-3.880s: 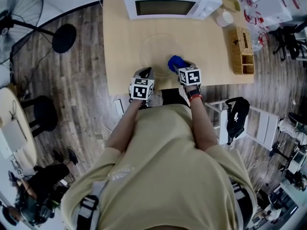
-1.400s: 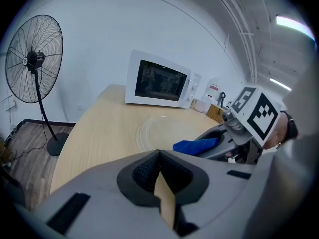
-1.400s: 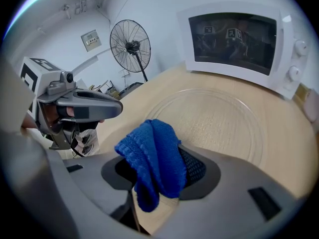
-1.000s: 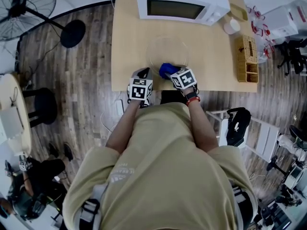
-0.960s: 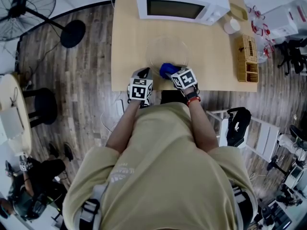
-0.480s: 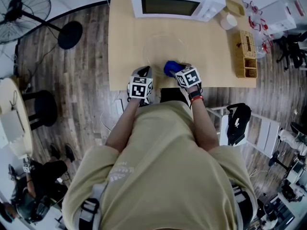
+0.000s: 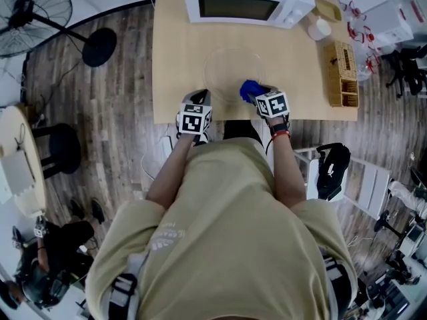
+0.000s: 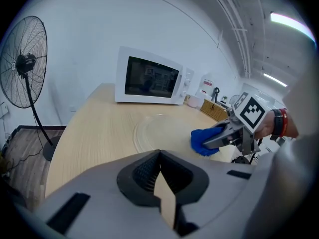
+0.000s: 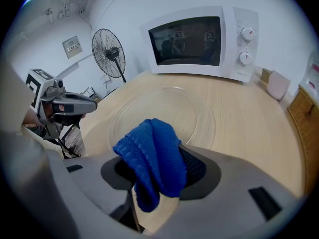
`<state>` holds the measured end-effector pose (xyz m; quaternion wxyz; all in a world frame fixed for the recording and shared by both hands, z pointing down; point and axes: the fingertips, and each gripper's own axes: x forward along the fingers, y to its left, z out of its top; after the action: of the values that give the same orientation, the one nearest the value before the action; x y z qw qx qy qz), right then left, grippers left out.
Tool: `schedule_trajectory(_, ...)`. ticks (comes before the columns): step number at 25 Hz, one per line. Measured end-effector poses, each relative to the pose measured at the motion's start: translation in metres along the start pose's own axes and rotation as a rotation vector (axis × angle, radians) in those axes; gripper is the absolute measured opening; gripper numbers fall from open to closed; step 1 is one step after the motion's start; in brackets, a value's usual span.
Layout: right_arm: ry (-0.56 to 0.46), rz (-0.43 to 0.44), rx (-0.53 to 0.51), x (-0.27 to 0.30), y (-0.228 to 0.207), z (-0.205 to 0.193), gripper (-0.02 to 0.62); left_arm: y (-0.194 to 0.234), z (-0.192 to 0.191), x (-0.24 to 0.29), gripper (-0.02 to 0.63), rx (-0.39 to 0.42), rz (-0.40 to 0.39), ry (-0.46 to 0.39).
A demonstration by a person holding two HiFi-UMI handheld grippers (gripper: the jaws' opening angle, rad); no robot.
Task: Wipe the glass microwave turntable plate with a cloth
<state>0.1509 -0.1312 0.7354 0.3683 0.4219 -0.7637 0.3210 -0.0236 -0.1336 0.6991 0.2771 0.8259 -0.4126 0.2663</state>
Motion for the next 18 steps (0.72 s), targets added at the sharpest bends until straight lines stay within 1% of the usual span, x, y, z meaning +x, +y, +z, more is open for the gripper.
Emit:
schedule_trajectory(4,-0.007,0.012,0.030,0.000,0.002,0.001,0.216,0.006,0.006,-0.004,0.020,-0.010,0.001,-0.013)
schedule_trajectory(7,-0.038,0.067,0.087,-0.004,0.000,0.012,0.215,0.012,0.021,-0.007,0.020,-0.010,-0.004,-0.039)
schedule_trajectory(9,-0.085,0.090,0.104,-0.013,-0.004,0.029,0.212,0.015,0.036,-0.009,0.020,-0.005,-0.009,-0.066)
schedule_trajectory(14,-0.201,0.102,0.084,-0.046,-0.006,0.070,0.207,0.017,0.080,-0.022,0.020,0.008,-0.015,-0.148)
schedule_trajectory(16,-0.257,0.106,0.101,-0.057,-0.004,0.086,0.207,0.018,0.097,-0.027,0.020,0.010,-0.013,-0.185)
schedule_trajectory(18,-0.320,0.117,0.142,-0.068,0.001,0.106,0.207,0.021,0.112,-0.033,0.020,0.016,-0.005,-0.221)
